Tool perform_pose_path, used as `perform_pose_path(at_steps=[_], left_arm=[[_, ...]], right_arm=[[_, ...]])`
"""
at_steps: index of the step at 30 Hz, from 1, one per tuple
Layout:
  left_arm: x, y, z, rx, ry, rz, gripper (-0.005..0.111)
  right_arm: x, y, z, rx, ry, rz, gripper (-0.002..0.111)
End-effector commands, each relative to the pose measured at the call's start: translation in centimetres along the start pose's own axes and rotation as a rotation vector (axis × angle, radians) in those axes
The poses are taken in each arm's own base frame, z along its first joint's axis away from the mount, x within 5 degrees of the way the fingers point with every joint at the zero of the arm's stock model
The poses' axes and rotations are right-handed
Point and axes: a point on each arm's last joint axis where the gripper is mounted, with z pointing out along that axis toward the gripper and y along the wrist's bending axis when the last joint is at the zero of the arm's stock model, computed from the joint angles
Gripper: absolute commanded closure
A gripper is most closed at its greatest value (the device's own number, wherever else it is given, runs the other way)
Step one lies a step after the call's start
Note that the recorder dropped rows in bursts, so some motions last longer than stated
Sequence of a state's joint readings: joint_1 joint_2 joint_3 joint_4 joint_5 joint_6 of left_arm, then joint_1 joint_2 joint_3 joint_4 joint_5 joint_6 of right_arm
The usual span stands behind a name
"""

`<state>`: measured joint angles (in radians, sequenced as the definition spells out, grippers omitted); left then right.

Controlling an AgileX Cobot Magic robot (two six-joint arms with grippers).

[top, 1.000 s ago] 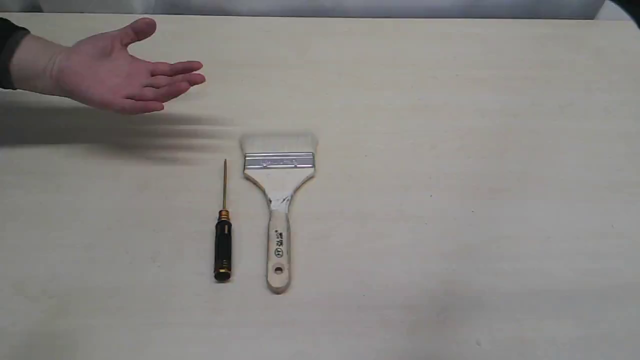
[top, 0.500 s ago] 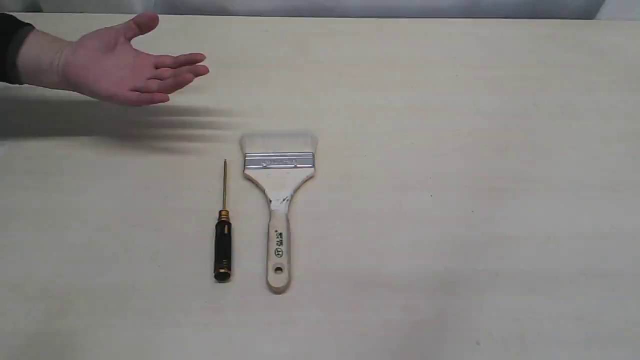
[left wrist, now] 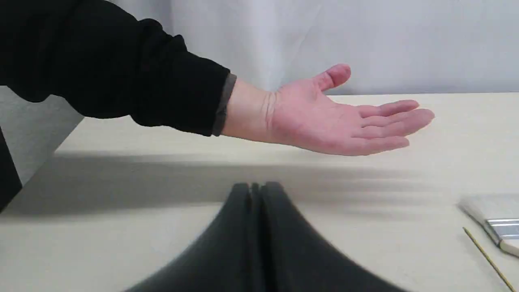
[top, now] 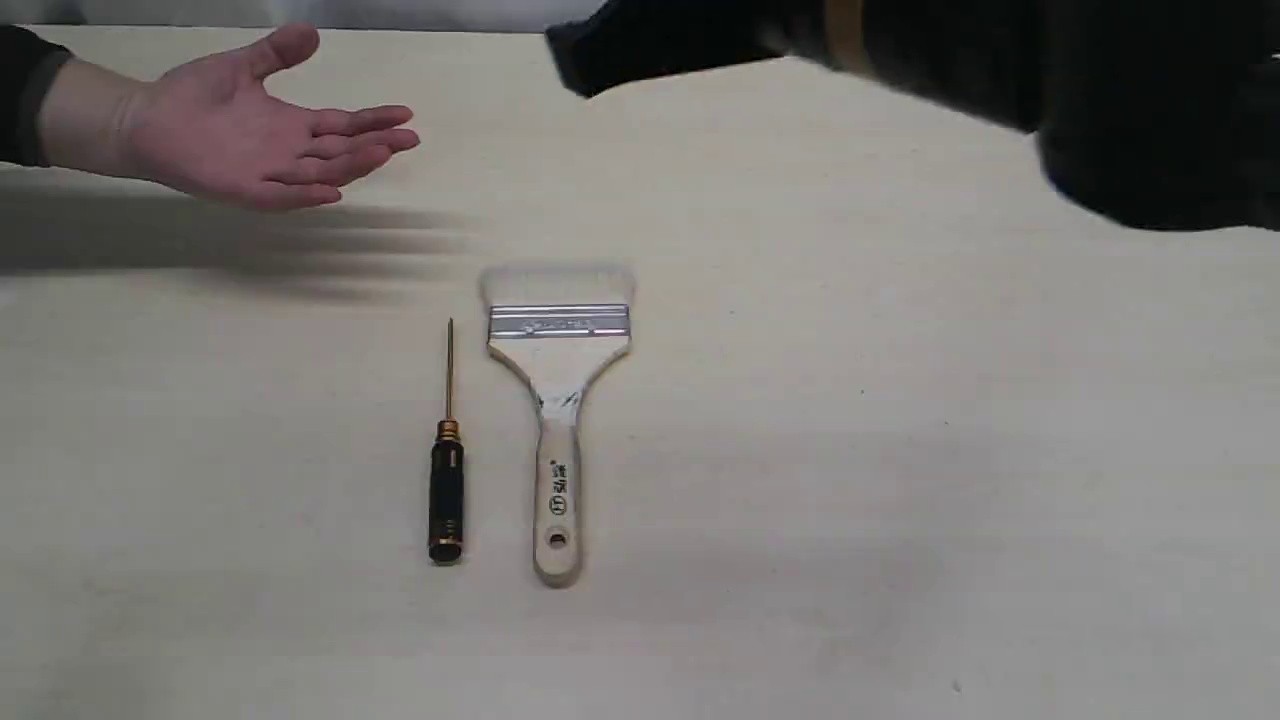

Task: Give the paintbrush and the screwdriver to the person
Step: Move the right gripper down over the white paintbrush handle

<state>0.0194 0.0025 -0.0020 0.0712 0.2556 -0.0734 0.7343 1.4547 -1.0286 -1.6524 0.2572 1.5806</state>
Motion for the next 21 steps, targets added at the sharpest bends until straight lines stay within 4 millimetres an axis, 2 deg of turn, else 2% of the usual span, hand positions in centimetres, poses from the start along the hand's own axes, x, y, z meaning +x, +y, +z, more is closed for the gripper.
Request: perform_pose_path(at_steps=[1,3,5,11,17,21], left_arm=[[0.0,-0.1,0.0,0.009,-0.006,-0.001,0.107],[0.0,-0.1,0.0,0.009,-0.006,-0.001,0.107],[0.0,-0.1,0.0,0.009,-0.006,-0.001,0.107],[0.0,-0.1,0.0,0.009,-0.006,-0.001,0.107],[0.0,-0.1,0.0,0.009,-0.006,-0.001,0.107],[0.0,-0.1,0.0,0.009,-0.004,-0.003,0.107]], right_arm=[[-0.1,0.8,0.8,-0.031,0.036,0.122,0.066],[-0.5,1.2,1.4,-0.065,0.033,0.133,0.053],[-1.0,1.5,1.7,-0.089,0.023,0.127,0.048],[-1.4,1.6,3.9,-0.032,0.071,0.155,0.048],[1.0,2.1,7.1,0.027,0.357,0.076,0.048],[2.2,2.8,9.0,0.033,0.481,0.082,0.048]])
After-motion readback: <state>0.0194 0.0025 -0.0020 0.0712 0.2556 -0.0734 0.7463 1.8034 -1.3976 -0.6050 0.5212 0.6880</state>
